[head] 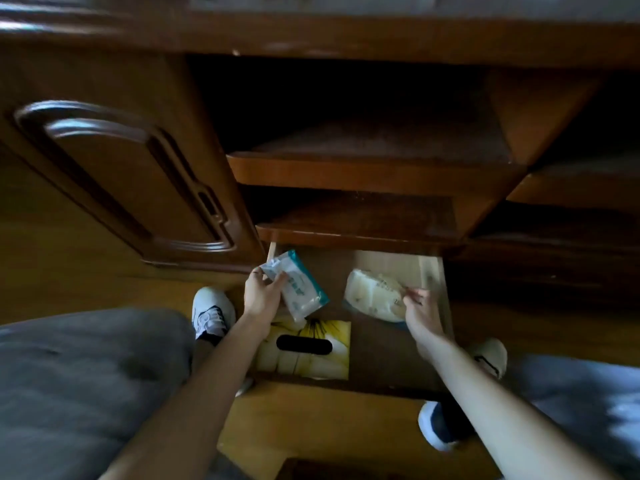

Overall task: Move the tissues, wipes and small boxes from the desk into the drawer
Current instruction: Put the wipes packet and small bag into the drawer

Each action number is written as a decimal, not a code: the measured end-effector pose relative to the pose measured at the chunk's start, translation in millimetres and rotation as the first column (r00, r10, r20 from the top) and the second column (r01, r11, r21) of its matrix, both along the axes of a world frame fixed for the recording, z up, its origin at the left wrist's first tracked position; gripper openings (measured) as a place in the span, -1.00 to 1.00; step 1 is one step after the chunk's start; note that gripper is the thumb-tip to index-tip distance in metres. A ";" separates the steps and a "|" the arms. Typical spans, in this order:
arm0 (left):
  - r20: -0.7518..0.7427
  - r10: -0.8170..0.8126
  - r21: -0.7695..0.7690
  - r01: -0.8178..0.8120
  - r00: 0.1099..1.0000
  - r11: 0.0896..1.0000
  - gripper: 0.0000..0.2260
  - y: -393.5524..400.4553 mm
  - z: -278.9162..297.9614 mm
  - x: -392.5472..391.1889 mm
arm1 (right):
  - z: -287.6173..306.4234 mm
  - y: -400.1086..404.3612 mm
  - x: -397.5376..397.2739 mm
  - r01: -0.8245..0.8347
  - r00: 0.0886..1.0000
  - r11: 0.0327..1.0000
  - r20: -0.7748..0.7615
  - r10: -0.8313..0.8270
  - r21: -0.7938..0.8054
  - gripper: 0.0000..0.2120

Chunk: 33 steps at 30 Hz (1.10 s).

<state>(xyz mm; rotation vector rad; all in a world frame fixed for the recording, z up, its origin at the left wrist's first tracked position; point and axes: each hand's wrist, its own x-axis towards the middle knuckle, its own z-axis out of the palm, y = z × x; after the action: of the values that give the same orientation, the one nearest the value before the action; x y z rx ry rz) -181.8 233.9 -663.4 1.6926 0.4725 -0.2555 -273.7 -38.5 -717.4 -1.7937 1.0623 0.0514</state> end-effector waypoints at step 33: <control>-0.286 -0.140 -0.315 0.045 0.948 0.948 -0.53 -6.7 -32.5 -9.0 | -42.3 57.4 37.0 -0.579 0.783 0.744 0.028 0.622 -0.334 -0.53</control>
<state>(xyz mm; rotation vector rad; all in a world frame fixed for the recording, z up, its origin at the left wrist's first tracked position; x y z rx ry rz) -190.7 227.3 -695.9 1.3764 0.5499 -0.6362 -236.6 18.9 -759.7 -2.3359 0.3551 0.1604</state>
